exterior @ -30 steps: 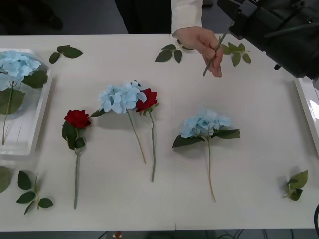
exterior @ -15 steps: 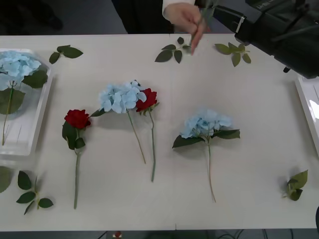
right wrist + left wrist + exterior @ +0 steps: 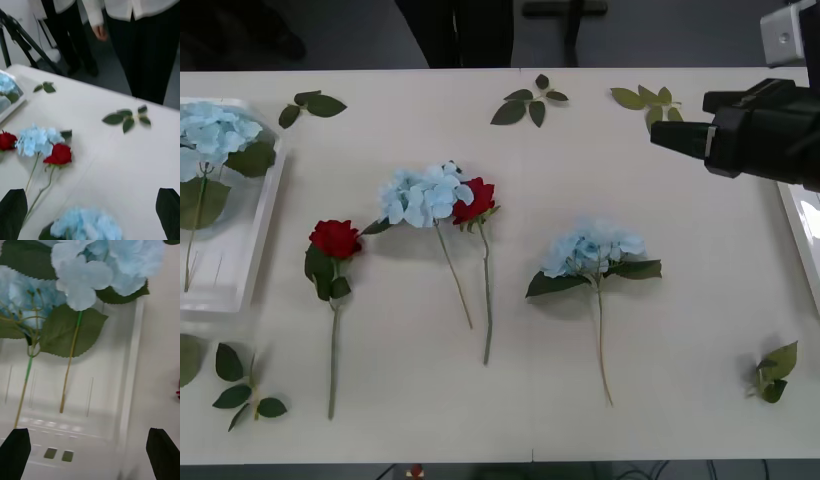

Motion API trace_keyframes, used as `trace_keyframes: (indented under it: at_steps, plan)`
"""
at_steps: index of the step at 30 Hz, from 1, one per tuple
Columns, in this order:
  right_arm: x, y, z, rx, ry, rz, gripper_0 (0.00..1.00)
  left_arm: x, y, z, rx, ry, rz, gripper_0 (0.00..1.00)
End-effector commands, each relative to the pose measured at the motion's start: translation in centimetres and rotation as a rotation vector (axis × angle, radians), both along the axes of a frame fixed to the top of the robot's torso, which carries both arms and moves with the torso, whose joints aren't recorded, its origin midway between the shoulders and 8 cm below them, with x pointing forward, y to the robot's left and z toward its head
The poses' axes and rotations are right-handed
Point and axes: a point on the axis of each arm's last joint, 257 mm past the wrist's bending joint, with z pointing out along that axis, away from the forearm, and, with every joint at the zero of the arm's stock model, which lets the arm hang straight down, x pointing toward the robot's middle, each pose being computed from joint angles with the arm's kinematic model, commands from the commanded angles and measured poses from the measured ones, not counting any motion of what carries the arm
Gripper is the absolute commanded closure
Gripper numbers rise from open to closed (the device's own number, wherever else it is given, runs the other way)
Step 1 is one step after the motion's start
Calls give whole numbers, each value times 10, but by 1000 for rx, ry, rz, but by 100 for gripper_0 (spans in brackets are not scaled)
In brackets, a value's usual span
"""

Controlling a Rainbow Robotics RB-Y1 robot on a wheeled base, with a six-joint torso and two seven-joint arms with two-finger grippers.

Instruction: Place the red flowers into the right box and the blue flowers into the left box. If a person shows an open palm, hand one flower to the person first, then continue sorting.

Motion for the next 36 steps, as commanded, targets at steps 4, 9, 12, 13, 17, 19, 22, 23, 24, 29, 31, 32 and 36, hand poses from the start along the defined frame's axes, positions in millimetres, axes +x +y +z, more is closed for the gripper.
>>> trace_keyframes:
  at_steps: [4, 9, 12, 13, 17, 19, 22, 23, 24, 29, 31, 32, 36]
  plan:
    - [-27, -15, -43, -104, 245, -107, 0, 25, -84, 18, -67, -45, 6, 10]
    - [-44, -33, -88, -195, 420, -205, 0, 28, -132, -6, -67, -22, -17, 9]
    - [-52, -41, -115, -241, 496, -261, 0, 30, -157, -24, -58, -5, -31, 8]
    - [-54, -43, -123, -256, 517, -281, 0, 30, -165, -31, -53, 0, -34, 8]
    - [-63, -44, -148, -287, 576, -325, 0, 29, -180, -52, -28, 7, -39, 8]
    - [-66, -43, -159, -307, 590, -336, 0, 30, -185, -65, -11, 10, -46, 8]
    - [-71, -41, -180, -371, 595, -349, 0, 37, -193, -85, 30, 8, -64, 8]
    - [-72, -38, -188, -383, 594, -356, 0, 40, -194, -92, 46, 6, -68, 8]
    - [-72, -38, -190, -385, 591, -363, 0, 43, -194, -94, 57, 4, -71, 8]
    - [-72, -28, -216, -399, 588, -382, 0, 53, -189, -118, 117, -1, -78, 8]
    - [-71, -23, -223, -407, 577, -373, 0, 55, -187, -124, 125, 3, -80, 8]
    - [-69, -21, -228, -413, 570, -373, 0, 57, -186, -127, 132, 6, -79, 8]
    - [-64, -12, -243, -431, 561, -380, 0, 62, -179, -139, 175, 24, -78, 8]
